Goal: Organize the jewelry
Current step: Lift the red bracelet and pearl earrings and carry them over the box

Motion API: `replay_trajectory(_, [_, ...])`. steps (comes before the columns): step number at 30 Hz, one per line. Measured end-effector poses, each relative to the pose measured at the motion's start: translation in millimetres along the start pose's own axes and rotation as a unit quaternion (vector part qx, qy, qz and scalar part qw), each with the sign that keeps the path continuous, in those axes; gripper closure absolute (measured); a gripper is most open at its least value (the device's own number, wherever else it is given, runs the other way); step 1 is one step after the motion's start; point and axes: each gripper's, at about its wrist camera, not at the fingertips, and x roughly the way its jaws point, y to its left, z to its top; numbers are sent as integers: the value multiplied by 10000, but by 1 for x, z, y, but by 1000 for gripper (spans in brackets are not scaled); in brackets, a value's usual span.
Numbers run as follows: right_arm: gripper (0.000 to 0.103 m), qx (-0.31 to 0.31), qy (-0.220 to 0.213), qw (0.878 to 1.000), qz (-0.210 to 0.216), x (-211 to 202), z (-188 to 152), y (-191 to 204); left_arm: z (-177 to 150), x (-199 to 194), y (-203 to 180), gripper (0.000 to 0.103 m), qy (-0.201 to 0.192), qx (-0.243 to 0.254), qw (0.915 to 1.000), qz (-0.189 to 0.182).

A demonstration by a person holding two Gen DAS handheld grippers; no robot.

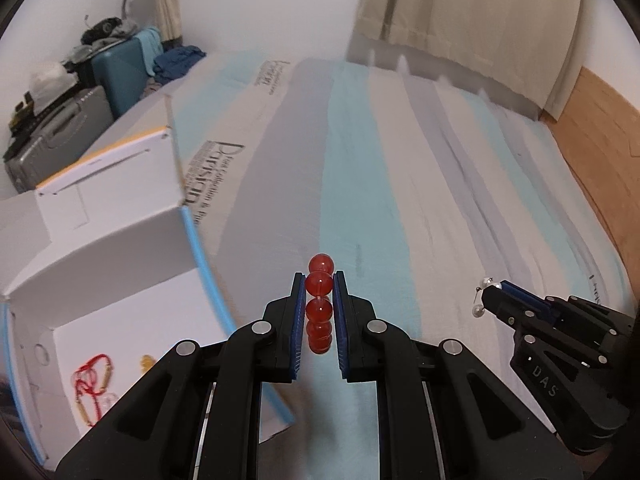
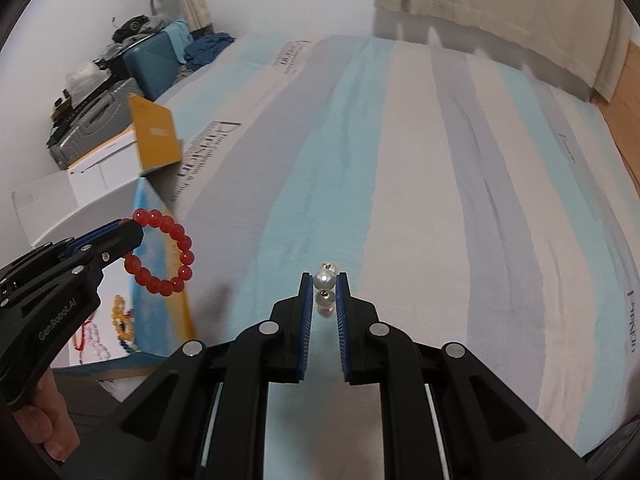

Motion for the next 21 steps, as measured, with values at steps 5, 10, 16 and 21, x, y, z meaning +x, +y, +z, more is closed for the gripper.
replay_trajectory(5, [92,-181,-115,9997,110,-18,5,37,-1,-31,28,90,-158,-126,9997,123])
replay_trajectory(10, [92,-429,-203,9986,226,-33,6,79,-10,-58,63,90,-231,-294,9988,301])
replay_trajectory(16, [92,-754,-218,9959,445,-40,5,137,-26,-80,110,90,-230,-544,9968,547])
replay_trajectory(21, [92,-1049,-196,9920,679,-40,-2,186,-46,-92,151,90,-179,-745,9941,764])
